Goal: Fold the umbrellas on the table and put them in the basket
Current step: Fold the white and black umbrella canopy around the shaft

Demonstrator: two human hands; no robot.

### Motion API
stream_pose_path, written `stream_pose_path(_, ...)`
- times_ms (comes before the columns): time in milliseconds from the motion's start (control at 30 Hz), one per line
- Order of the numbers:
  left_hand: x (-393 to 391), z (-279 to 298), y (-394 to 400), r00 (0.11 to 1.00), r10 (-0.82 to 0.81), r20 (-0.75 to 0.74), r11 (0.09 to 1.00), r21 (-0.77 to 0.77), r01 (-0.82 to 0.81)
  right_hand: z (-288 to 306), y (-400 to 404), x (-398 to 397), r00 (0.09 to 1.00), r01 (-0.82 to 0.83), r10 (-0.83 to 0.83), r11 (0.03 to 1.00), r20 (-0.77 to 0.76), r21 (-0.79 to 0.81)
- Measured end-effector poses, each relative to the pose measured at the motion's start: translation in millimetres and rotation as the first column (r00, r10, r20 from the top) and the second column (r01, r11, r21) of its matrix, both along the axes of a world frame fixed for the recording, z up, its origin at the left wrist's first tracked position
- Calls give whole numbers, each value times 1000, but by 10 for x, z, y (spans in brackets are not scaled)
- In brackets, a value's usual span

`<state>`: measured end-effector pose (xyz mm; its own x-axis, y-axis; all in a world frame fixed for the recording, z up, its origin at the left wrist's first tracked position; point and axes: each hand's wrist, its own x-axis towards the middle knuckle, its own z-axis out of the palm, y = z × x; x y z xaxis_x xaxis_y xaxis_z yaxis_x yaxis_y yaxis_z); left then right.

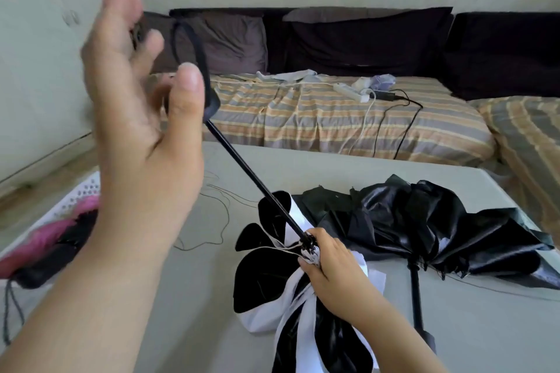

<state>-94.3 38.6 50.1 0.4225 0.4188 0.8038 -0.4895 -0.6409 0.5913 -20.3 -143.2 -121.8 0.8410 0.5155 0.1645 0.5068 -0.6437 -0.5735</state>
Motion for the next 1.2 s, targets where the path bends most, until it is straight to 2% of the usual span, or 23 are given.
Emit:
stream_pose_path(100,111,267,38,992,-126,-1,989,83,126,17,-2,-10,999,24,-23,999,-41,42)
stream_pose_path(233,179,266,-41,989,-112,-96,981,147,125,38,-11,5,994,58,-48,993,-94,105)
stream_pose_path(500,320,-118,-361,925,-240,-293,962,57,268,34,-93,17,982,96,-62,978,-181,184)
stream_pose_path(633,365,-566,-573,829,-336,-446,936,-59,348,81,-131,2,974,108,-65,975,-216,192)
stream_pose_path(767,373,-1071,-728,732,-417,-538,899,-129,417,35,-139,-9,983,83,-42,971,-178,225)
stream_pose_path(867,373,-1284,-787,693,-463,-553,880,-192,435,64,-136,-16,991,46,-8,959,-137,279)
stream_pose_path(1200,458,-1459,-780,696,-478,-535,874,-215,435,34,-151,11,989,25,39,908,-143,419)
